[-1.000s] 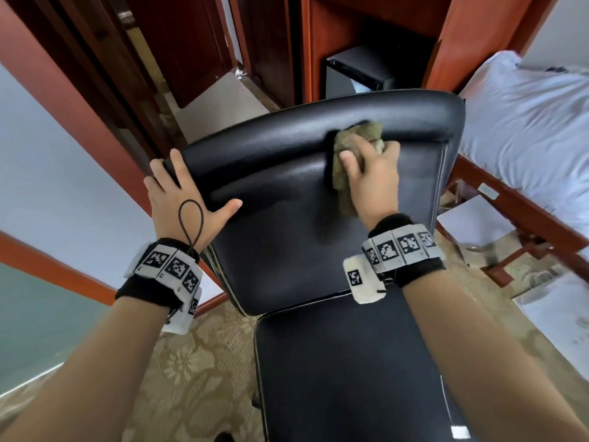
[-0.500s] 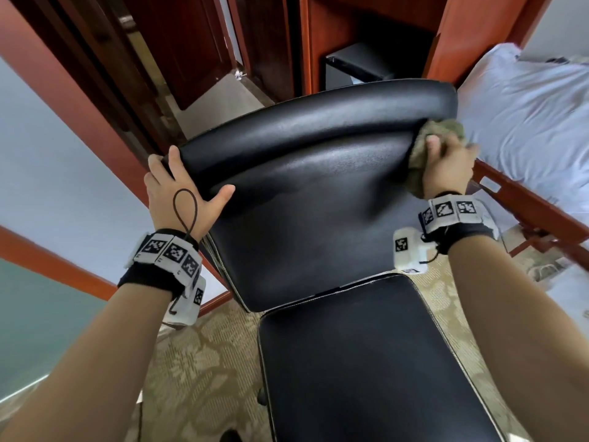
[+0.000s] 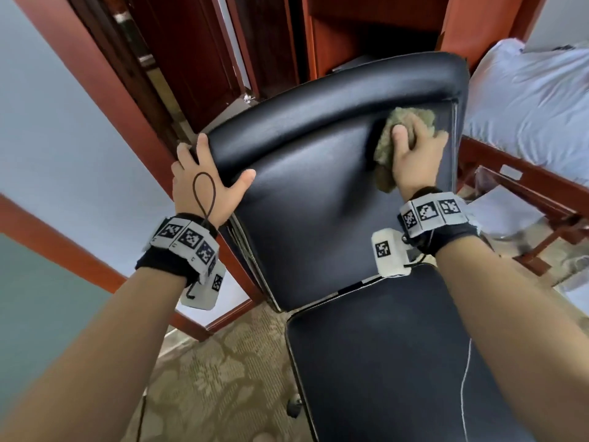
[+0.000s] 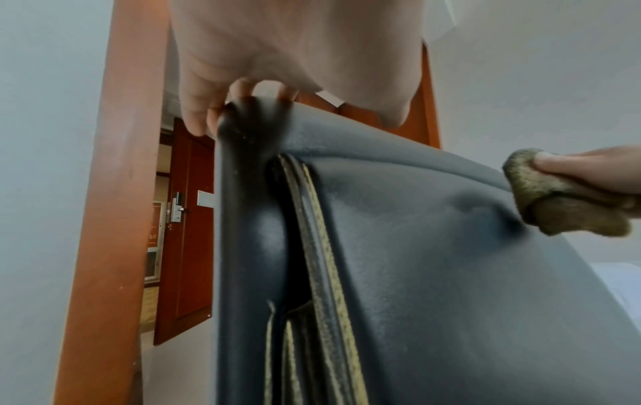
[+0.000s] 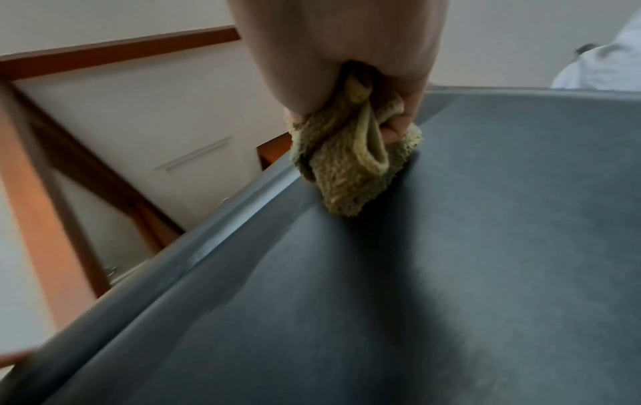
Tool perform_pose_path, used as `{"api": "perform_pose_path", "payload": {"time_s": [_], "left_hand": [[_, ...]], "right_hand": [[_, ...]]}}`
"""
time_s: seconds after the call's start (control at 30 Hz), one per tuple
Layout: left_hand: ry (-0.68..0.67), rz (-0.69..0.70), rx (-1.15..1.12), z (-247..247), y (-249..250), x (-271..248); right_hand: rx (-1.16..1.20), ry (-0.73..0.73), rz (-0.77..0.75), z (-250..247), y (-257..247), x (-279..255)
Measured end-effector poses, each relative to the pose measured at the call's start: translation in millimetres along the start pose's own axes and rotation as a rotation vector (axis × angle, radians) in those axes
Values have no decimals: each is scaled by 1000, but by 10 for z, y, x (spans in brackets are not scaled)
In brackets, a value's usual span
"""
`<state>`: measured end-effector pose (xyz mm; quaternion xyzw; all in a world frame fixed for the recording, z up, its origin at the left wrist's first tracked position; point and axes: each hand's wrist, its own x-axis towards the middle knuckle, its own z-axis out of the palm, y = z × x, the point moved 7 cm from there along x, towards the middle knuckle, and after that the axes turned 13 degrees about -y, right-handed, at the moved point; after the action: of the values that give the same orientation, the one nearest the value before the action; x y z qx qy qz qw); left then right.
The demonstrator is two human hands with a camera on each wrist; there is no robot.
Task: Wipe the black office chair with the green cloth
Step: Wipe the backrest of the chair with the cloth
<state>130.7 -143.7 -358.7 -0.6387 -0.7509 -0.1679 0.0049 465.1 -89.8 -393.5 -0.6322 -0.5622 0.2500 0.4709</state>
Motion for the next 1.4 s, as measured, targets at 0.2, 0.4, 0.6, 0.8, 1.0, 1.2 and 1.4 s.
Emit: {"api": "perform_pose_path", "payload": {"time_s": [0.2,0.4,0.6,0.8,1.0,1.2,1.4], "left_hand": [[60,130,-101,-169,-354,-229],[98,187,-167,-285,-664,-583],[125,259,-299,-485,-947,-792],[93,399,-234,-661,-1092,-947],[93,556,-137,-684,-1165,-1071],[176,604,-230,-739,-1242,-1179],[176,598,-269,-780,-1244,-1342]], "right_hand": [[54,-180,-229,731,-759,-374],[-232,-456,-387,1482,-1276,-1076],[-342,-425,-522,1688,-1405,-1751],[-336,-526,-690,1819,-1411,-2452],[-87,-310,-551,1745,-1576,-2463],[-124,-351,-534,1910,-1384,-2724],[-133,-426,-552,1768,-1290,-2778]]}}
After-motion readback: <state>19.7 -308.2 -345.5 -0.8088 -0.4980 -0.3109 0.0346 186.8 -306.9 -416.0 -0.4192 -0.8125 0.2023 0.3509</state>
